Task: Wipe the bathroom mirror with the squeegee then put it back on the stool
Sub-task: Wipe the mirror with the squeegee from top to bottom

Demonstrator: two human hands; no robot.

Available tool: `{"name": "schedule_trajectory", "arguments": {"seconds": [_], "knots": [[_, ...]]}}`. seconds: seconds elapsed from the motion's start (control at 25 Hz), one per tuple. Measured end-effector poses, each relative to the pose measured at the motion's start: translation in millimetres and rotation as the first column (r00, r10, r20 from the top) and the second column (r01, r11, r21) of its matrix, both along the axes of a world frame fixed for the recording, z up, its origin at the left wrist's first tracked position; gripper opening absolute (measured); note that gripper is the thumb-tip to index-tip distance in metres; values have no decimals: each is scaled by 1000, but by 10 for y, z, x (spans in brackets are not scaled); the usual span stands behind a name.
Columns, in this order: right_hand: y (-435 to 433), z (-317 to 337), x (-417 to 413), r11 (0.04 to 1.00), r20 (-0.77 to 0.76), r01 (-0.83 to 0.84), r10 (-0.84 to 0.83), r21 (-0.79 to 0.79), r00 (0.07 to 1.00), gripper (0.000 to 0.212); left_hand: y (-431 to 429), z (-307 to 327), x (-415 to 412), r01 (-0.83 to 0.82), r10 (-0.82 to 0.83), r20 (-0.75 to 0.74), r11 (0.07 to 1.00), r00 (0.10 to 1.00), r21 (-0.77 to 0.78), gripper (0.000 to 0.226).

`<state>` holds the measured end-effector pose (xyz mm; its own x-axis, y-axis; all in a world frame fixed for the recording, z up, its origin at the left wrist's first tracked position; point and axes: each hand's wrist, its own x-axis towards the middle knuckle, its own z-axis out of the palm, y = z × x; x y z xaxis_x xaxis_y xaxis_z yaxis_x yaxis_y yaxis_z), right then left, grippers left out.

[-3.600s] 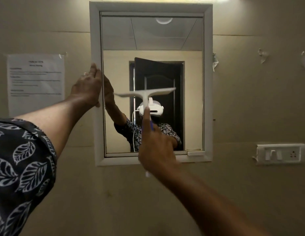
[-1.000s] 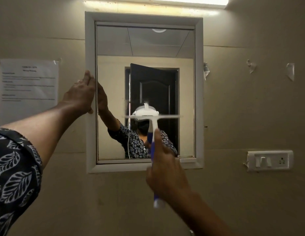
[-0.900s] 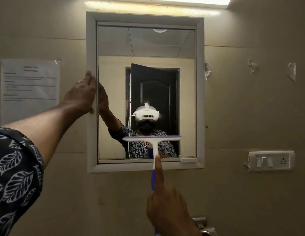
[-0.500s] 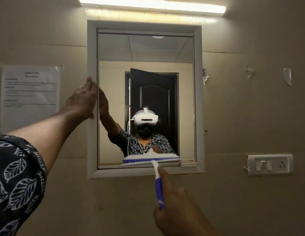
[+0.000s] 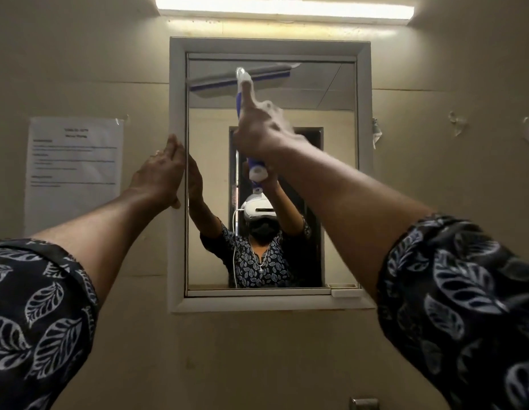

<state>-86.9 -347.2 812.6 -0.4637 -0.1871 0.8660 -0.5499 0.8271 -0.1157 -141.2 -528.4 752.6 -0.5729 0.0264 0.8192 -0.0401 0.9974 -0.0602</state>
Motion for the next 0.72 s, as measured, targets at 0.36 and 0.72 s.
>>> {"name": "schedule_trajectory", "arguments": {"seconds": [0.36, 0.72], "knots": [[-114, -2063, -98, 994, 213, -96, 105, -50, 971, 98, 1, -7, -9, 29, -29, 4, 999, 1000, 24, 111], [88, -2665, 329, 990, 574, -132, 136, -48, 808, 95, 50, 20, -119, 48, -52, 66, 997, 996, 58, 97]]}}
